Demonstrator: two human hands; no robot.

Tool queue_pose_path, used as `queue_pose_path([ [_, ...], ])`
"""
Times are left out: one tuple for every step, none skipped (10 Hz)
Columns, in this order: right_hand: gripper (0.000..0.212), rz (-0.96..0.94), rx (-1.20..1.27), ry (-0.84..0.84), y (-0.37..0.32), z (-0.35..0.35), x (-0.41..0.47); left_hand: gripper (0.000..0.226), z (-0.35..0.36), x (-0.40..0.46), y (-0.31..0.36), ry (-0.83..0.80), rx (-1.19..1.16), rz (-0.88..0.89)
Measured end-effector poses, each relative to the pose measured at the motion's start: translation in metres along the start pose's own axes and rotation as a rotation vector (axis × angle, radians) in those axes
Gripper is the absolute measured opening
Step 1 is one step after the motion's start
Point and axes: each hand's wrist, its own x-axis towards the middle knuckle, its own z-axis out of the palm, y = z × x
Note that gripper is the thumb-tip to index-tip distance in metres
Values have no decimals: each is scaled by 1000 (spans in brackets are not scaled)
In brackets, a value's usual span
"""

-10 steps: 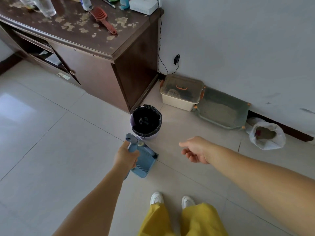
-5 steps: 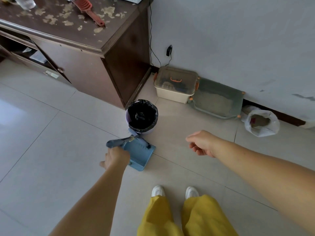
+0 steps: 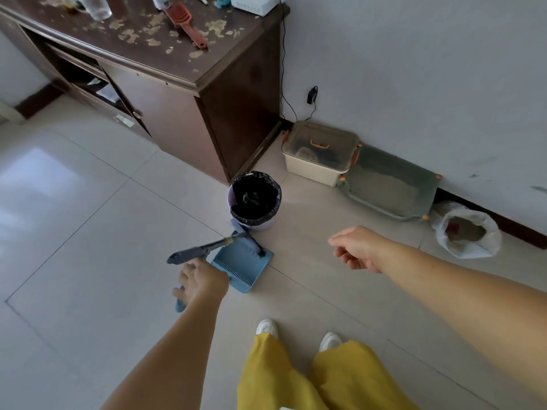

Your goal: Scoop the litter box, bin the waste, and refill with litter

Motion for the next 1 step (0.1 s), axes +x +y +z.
queue_pose_path([
  [9, -36, -23, -9, 7, -13, -7, 55, 4, -13, 7, 26, 2, 11],
])
